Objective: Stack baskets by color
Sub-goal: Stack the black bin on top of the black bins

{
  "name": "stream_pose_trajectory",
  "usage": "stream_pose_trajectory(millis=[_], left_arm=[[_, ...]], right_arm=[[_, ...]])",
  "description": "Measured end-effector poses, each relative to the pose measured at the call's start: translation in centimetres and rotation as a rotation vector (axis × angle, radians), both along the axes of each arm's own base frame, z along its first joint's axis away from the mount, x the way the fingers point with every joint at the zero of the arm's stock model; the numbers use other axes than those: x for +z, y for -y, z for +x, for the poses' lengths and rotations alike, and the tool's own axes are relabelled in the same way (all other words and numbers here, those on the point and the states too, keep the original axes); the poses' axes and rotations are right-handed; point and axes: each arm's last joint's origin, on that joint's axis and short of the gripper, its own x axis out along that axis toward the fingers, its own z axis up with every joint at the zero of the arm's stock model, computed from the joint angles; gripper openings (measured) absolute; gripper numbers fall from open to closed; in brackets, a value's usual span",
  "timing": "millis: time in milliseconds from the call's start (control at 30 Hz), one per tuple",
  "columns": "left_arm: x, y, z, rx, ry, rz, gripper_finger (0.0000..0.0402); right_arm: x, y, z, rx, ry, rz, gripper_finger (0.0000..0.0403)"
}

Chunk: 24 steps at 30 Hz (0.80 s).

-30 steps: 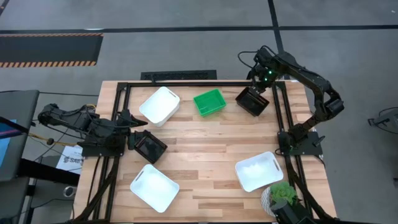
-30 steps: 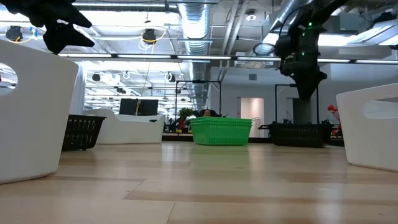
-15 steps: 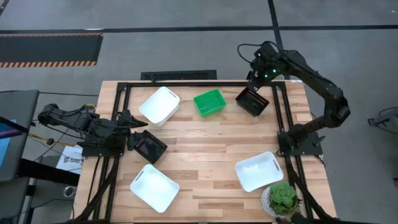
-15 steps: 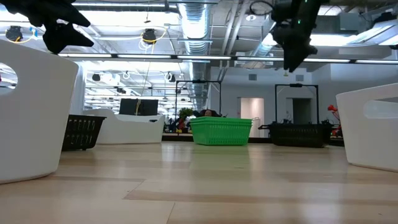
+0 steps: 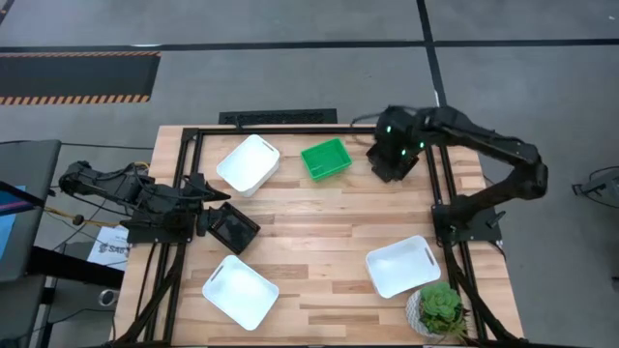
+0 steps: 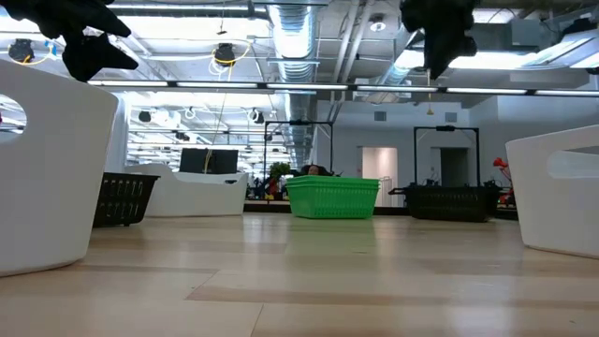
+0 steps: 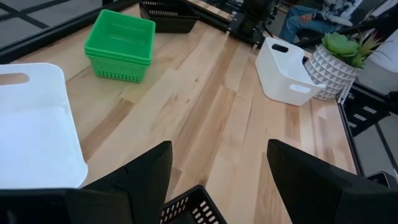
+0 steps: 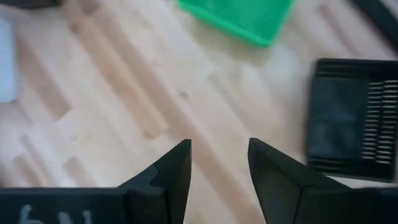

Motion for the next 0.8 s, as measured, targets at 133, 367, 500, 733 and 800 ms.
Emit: stream_pose_trajectory(millis=[133, 367, 500, 733, 800], left_arm=[[0.0, 0.0, 0.0, 0.000, 0.000, 0.000, 0.0254], [0.0, 0.0, 0.0, 0.000, -0.001, 0.002, 0.0254], [-0.1, 0.0, 0.0, -0.002, -0.009, 0.004, 0.0254], [-0.3, 0.1, -0.2, -0.044, -0.045, -0.010, 0.0254], [-0.9, 0.0, -0.3, -0.033, -0.117, -0.007, 0.0254]], right_arm=[[-0.2, -3.4, 1.5, 0.032, 0.022, 0.050, 0.0178], [-1.4, -9.5, 3.4, 0.034, -0.004, 0.111, 0.0170], [-2.7, -13.2, 4.7, 0.020, -0.026, 0.139, 0.0169], [-6.4, -19.3, 8.5, 0.107, 0.000, 0.176, 0.0169], [-7.6, -20.7, 9.7, 0.135, 0.029, 0.186, 0.0167]])
